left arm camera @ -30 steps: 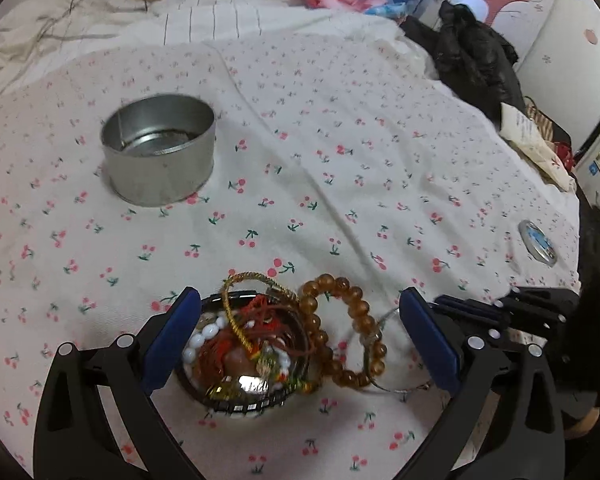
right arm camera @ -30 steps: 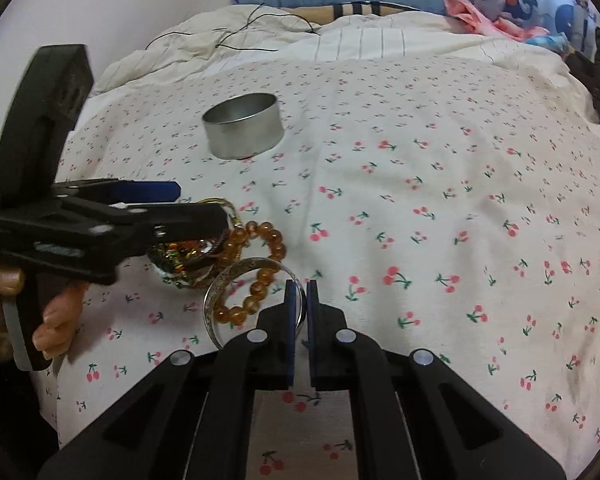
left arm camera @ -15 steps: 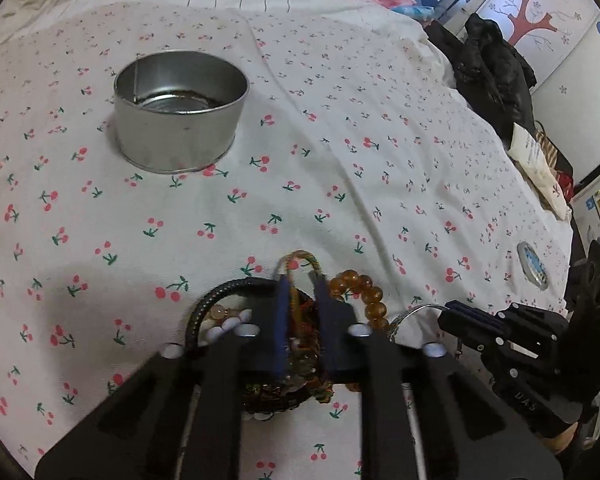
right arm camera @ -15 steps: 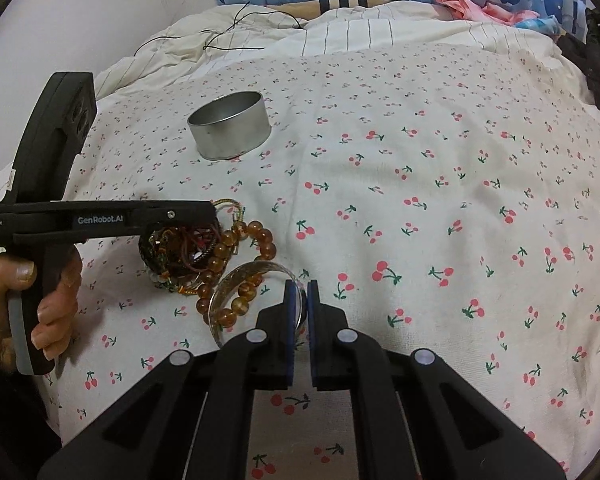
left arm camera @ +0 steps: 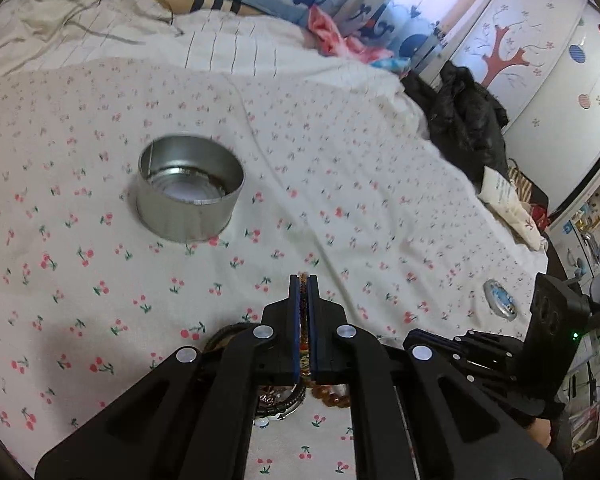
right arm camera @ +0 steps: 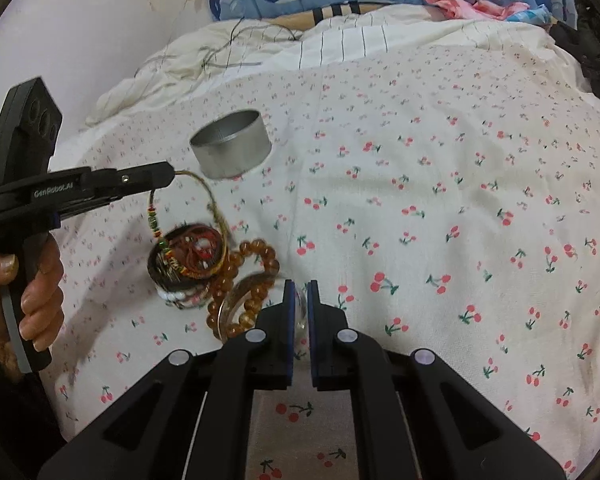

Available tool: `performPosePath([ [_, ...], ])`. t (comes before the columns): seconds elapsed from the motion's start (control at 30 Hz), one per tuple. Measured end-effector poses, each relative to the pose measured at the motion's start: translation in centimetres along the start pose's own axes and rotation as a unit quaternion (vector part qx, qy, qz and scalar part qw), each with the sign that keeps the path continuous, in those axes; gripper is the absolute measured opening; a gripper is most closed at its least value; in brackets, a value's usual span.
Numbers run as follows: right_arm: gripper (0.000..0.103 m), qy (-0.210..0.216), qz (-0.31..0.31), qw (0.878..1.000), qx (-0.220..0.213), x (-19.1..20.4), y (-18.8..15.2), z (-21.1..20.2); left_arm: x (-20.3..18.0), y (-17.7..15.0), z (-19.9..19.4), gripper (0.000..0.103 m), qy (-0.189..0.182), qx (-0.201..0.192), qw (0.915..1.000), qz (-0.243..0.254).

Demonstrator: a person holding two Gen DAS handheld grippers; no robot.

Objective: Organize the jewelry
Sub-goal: 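Carry both bracelets into the silver tin and open both grippers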

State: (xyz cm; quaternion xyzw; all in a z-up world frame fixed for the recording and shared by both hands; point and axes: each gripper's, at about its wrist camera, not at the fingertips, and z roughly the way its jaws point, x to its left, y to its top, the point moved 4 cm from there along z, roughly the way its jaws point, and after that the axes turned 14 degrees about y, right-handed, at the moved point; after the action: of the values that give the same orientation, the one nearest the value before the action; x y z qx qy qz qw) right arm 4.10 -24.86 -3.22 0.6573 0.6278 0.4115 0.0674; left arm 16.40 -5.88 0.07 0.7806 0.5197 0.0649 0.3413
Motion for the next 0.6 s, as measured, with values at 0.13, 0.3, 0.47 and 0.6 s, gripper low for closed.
performPosePath([
  [0.13,0.007,0.011,0.004,1.0,-0.025,0.1,0.6,-1.0,0.1,0.6,-1.4,0.003,-0.007,-0.019,0.9998,0.001],
  [0.3,0.054,0.015,0.005,1.0,0.024,0.4,-0.1,0.9,0.7,0.9,-2.2,0.003,-0.005,-0.029,0.9996,-0.006],
  [0.47,0.066,-0.044,-0.029,0.998,0.03,0.5,-0.7,1.4,1.0,1.2,-2.7,0.003,-0.005,-0.035,0.9993,-0.01],
  [0.6,0.022,-0.036,-0.014,0.997,0.06,-0.4,-1.5,2.7,0.9,1.3,-3.2,0.003,-0.011,-0.04,0.9991,-0.01],
])
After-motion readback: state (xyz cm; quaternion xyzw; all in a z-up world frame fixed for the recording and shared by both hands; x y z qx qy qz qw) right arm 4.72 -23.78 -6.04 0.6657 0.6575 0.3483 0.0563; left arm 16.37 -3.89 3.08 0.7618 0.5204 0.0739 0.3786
